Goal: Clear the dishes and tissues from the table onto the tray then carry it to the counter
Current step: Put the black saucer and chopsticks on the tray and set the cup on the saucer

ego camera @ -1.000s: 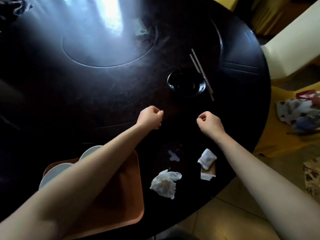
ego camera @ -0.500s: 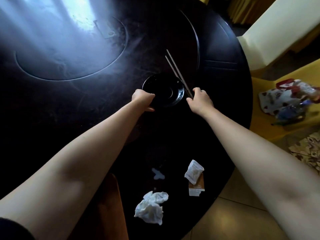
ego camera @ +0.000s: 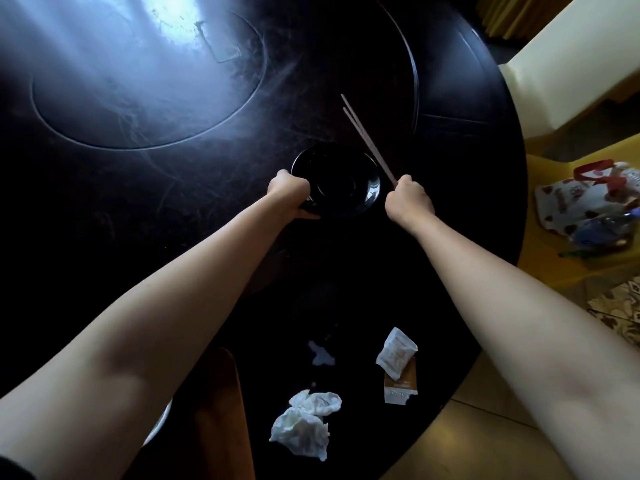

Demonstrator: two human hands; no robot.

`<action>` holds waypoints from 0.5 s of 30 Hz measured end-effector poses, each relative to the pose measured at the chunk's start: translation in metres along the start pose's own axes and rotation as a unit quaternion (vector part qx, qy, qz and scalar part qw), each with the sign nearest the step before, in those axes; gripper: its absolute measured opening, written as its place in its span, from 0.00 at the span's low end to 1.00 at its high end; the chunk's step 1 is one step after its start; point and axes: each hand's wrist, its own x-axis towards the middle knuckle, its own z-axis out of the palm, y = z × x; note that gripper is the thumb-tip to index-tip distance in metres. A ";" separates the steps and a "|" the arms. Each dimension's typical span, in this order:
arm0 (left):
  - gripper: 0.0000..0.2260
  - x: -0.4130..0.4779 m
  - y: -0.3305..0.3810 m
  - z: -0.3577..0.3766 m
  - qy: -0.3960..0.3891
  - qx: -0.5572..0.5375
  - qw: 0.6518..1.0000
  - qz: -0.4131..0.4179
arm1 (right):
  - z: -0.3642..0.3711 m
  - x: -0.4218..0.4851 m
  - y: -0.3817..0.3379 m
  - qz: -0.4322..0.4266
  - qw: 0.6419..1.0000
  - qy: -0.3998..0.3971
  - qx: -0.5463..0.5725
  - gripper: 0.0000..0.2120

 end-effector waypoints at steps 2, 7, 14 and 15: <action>0.18 -0.003 -0.001 -0.003 -0.008 -0.028 1.000 0.000 | 0.001 -0.002 -0.001 0.007 1.000 -0.011 -0.008 0.17; 0.14 -0.014 -0.018 -0.021 -0.019 -0.075 0.997 -0.010 | 0.001 -0.010 0.000 -0.008 1.000 -0.007 -0.001 0.17; 0.10 -0.051 -0.057 -0.056 -0.012 -0.137 0.990 -0.028 | 0.005 -0.029 0.010 0.039 0.995 -0.089 -0.012 0.17; 0.09 -0.058 -0.064 -0.061 -0.008 -0.147 0.989 -0.033 | 0.005 -0.033 0.011 0.040 0.994 -0.103 -0.017 0.17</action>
